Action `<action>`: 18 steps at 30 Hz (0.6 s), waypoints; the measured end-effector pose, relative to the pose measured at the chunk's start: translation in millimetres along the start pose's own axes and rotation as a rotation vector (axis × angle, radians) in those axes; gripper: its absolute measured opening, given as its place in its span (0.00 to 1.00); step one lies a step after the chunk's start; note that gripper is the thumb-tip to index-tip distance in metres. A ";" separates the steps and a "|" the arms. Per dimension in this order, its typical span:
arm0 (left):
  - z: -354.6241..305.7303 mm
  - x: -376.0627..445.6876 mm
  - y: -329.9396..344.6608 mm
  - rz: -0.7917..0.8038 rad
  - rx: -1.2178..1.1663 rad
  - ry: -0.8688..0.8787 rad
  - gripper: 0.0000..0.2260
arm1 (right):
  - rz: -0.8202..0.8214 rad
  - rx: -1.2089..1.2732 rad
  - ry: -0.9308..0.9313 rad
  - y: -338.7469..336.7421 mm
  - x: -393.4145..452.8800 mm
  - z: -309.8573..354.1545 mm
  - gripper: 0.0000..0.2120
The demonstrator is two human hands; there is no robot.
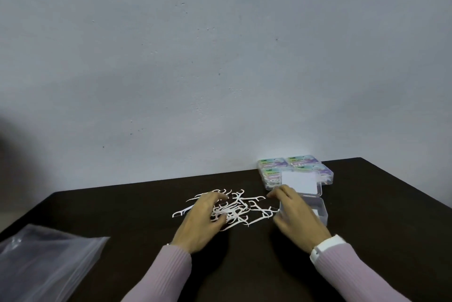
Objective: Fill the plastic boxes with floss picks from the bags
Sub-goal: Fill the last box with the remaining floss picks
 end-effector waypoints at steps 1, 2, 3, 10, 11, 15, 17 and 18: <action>7.8 -3.9 -2.5 0.031 0.009 -0.023 0.16 | 0.039 0.001 -0.029 7.6 1.0 8.7 0.20; 15.7 -7.0 -4.7 0.063 0.018 -0.046 0.18 | 0.088 -0.001 -0.046 15.9 1.9 17.3 0.23; 22.9 -9.4 -7.2 0.093 0.028 -0.062 0.20 | 0.143 -0.007 -0.047 24.7 3.1 24.7 0.26; 49.7 -15.8 -31.3 0.332 0.172 -0.177 0.29 | 0.276 -0.183 0.121 60.3 22.7 30.9 0.31; 53.2 -18.2 -36.3 0.354 0.144 -0.201 0.30 | 0.287 -0.185 0.149 63.7 26.8 30.5 0.31; 65.2 -24.9 -48.9 0.418 0.079 -0.271 0.29 | 0.321 -0.150 0.241 71.3 37.8 23.8 0.30; 69.4 -26.2 -51.8 0.408 0.005 -0.289 0.23 | 0.314 -0.135 0.243 73.4 41.1 21.9 0.30; 70.8 -25.8 -52.6 0.387 -0.041 -0.284 0.19 | 0.306 -0.114 0.237 74.0 42.1 22.2 0.30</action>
Point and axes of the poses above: each hand's wrist, its own x-axis towards the middle knuckle, its own y-axis out of the palm, z = x × y, the point moved 4 cm from there along x, towards the middle knuckle, and after that the axes turned 5 degrees about z, right-handed, at the moved point
